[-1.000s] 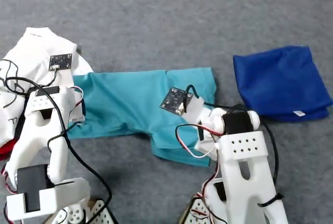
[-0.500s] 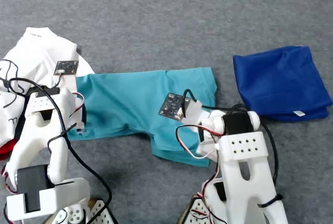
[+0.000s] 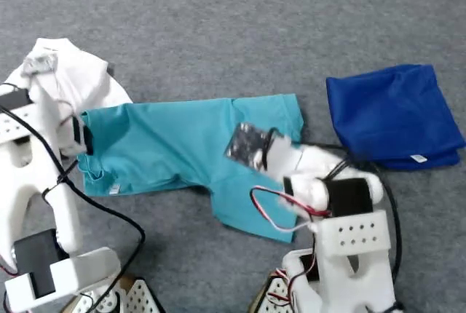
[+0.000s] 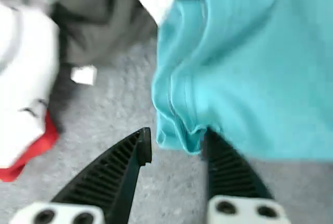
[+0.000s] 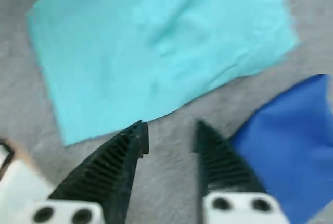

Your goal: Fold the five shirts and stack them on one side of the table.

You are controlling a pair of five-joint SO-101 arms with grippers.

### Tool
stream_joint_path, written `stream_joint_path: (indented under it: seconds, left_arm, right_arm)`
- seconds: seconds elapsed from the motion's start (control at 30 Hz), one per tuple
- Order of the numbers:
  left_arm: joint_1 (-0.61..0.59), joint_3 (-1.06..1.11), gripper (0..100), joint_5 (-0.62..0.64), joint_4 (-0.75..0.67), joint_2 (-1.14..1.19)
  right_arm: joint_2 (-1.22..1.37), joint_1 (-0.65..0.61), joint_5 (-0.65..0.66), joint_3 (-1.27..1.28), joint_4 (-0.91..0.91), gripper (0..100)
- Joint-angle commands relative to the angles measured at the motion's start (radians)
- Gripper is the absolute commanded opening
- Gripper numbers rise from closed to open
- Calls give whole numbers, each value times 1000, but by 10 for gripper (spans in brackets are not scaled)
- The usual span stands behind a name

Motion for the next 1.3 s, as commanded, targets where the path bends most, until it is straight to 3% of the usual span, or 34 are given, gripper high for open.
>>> stream_joint_path:
  seconds: [0.0,0.1,0.23,0.53,0.7,1.0,1.13,1.27]
  left_arm:
    - [63,-170,32,207,-3,21]
    - [146,-184,23,339,-78,99]
    - [175,-184,19,387,-235,295]
    - [77,-338,19,397,-328,657]
    - [9,-485,19,396,-319,763]
    - [12,-597,19,298,-252,817]
    - [17,-651,19,230,-183,809]
    - [12,-802,19,213,-28,809]
  right_arm:
    - [168,-7,-46,-168,-63,21]
    - [412,-7,-133,-323,-98,9]
    - [737,-7,-206,-573,-106,4]
    - [1380,74,-310,-1086,-104,3]
    - [1669,139,-288,-1382,-40,3]
    - [2012,208,-265,-1991,209,3]
    - [2054,209,-249,-2195,318,2]
    - [1926,203,-256,-2164,318,2]
